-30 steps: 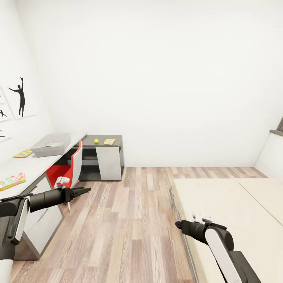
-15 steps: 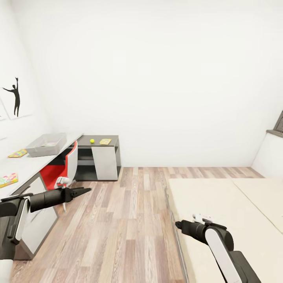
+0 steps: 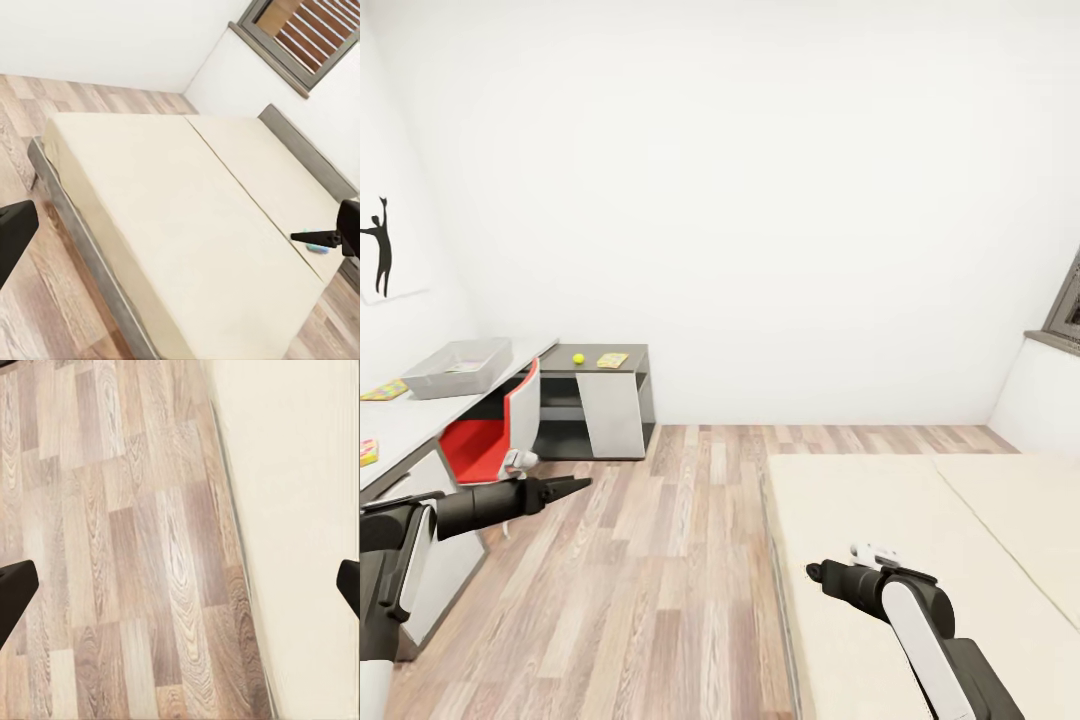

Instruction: Put all the toys in the child's room - the three board games (two on the bed and one on the table), the two jigsaw puzzles on the table, and the tennis ball on the table - inside the toy box on the table in the child's room.

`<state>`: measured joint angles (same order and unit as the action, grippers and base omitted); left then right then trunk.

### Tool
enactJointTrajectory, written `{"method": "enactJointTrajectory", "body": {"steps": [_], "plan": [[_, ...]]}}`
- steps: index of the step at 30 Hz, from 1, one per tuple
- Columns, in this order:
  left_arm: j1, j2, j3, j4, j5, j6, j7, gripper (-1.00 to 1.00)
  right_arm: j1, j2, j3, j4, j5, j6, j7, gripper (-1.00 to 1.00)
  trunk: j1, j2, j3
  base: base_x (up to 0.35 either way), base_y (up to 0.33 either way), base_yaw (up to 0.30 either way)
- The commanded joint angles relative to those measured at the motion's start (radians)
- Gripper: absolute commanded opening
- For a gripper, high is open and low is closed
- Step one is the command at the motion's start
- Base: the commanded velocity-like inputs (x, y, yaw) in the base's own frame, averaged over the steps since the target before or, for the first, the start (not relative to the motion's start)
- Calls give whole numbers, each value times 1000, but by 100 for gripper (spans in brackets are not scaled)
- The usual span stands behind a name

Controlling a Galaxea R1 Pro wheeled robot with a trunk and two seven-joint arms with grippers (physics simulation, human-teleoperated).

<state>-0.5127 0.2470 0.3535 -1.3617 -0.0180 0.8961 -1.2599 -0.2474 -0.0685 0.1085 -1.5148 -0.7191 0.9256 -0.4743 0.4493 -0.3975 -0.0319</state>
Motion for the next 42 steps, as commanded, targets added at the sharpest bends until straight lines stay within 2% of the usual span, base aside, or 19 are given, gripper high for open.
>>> {"method": "enactJointTrajectory", "body": {"steps": [1,42], "plan": [[-1,0,1,-1,-2,10,-5,100,-1,-1,2,-1,-10,1,-10,100,1,-3,-2,0,-294,0],[-1,0,1,-1,-2,10,-5,100,-1,-2,2,-1,-10,1,-10,100,1,-3,-2,0,-294,0]]}}
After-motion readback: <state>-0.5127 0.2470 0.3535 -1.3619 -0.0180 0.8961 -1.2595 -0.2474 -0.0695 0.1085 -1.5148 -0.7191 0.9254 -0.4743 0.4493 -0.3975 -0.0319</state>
